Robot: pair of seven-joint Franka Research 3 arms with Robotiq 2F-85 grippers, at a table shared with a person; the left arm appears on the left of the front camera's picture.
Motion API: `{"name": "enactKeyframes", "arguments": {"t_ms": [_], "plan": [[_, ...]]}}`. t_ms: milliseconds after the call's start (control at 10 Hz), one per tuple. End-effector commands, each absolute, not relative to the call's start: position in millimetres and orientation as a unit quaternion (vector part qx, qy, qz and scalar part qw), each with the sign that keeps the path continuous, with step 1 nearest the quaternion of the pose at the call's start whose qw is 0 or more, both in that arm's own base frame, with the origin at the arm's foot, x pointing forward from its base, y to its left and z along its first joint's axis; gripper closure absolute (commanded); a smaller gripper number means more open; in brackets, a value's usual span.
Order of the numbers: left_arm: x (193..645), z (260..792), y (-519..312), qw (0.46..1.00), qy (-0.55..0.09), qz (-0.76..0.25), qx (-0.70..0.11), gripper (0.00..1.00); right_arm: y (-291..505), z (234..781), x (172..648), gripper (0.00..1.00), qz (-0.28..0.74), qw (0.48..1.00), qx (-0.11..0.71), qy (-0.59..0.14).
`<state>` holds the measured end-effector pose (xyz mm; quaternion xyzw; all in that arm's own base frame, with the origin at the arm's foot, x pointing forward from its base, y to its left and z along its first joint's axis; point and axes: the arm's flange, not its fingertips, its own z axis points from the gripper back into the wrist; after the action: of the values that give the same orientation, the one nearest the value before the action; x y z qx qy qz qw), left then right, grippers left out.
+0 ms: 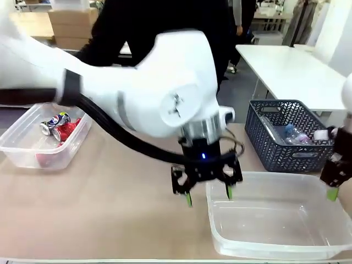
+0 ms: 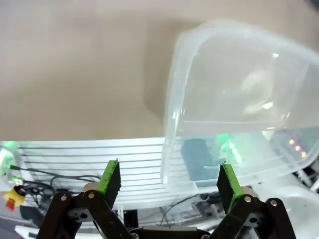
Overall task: Sort the waste into each basket.
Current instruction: Pick up the Organizing box on the right side of the table and lift it.
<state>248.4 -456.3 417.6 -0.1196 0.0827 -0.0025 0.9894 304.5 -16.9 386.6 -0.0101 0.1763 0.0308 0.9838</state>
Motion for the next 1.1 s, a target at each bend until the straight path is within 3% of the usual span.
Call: {"name": "enactKeyframes", "arguments": {"t_ms": [0,200,400,800,900,1000], "plan": [[260.8,399.5,-481.4,0.992,0.097,-0.003,-0.081,0.0,-18.3,358.2,299.0,0.0,0.05,0.978,0.009,0.2],[265.2,384.3,-489.3,0.991,0.111,-0.002,-0.078,0.0,-16.7,335.2,287.3,0.0,0.086,0.967,-0.007,0.241],[272.4,373.9,-490.3,0.993,0.091,0.025,-0.076,0.0,-23.3,319.2,272.8,0.0,0.086,0.969,0.014,0.232],[270.9,369.1,-490.2,0.99,0.117,0.007,-0.075,0.0,-26.5,316.0,269.1,0.0,0.072,0.974,0.036,0.214],[270.1,369.4,-490.4,0.99,0.119,-0.002,-0.071,0.6,-27.4,317.1,268.0,0.54,0.077,0.972,0.04,0.216],[269.7,369.0,-490.6,0.99,0.121,-0.004,-0.068,0.6,-27.7,317.4,267.2,0.58,0.077,0.972,0.042,0.218]]}}
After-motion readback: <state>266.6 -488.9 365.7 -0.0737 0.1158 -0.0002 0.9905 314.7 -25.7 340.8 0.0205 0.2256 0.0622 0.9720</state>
